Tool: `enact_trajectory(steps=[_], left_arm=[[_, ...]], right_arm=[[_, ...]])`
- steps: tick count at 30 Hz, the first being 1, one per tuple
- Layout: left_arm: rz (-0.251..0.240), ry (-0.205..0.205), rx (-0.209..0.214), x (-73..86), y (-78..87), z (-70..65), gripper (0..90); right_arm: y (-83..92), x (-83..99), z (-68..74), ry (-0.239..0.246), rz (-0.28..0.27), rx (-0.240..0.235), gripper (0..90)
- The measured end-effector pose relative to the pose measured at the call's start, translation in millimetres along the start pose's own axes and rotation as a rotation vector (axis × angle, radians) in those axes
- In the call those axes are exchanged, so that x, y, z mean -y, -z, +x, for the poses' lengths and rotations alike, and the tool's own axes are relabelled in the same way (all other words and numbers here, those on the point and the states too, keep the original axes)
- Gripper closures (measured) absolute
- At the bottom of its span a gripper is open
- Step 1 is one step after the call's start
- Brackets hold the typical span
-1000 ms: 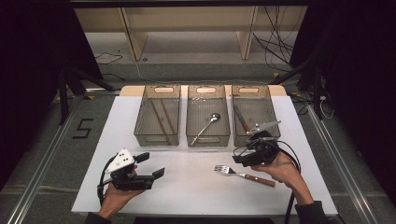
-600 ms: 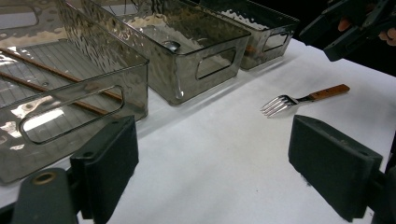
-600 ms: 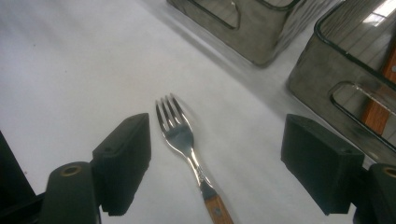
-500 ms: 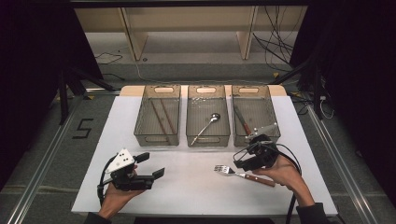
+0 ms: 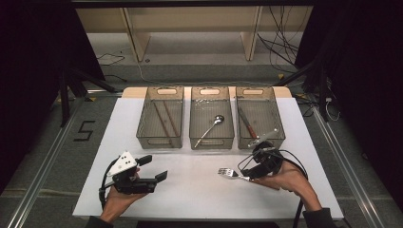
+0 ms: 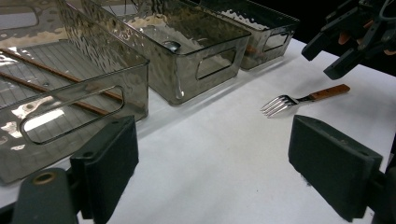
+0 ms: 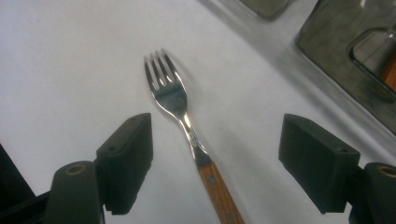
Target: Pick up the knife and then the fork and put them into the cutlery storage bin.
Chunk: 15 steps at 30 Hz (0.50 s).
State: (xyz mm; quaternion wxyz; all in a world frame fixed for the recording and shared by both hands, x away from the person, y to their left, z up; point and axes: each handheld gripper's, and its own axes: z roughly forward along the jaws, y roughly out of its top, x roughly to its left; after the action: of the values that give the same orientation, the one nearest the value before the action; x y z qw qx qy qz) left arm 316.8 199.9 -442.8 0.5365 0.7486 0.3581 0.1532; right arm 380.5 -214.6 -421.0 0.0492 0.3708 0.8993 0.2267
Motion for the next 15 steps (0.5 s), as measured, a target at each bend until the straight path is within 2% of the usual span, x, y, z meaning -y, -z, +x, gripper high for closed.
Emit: enact_trajectory(steps=[8,15], left_arm=[[0.001,-0.003,0.001,-0.1,-0.3,0.0,15.7],[0.003,-0.004,0.001,-0.1,0.0,0.1,15.7]], right_arm=[[-9.9,3.9,2.1,0.034,0.107,0.040,30.0],[-16.4,6.6,3.5,0.060,0.172,0.056,34.2]])
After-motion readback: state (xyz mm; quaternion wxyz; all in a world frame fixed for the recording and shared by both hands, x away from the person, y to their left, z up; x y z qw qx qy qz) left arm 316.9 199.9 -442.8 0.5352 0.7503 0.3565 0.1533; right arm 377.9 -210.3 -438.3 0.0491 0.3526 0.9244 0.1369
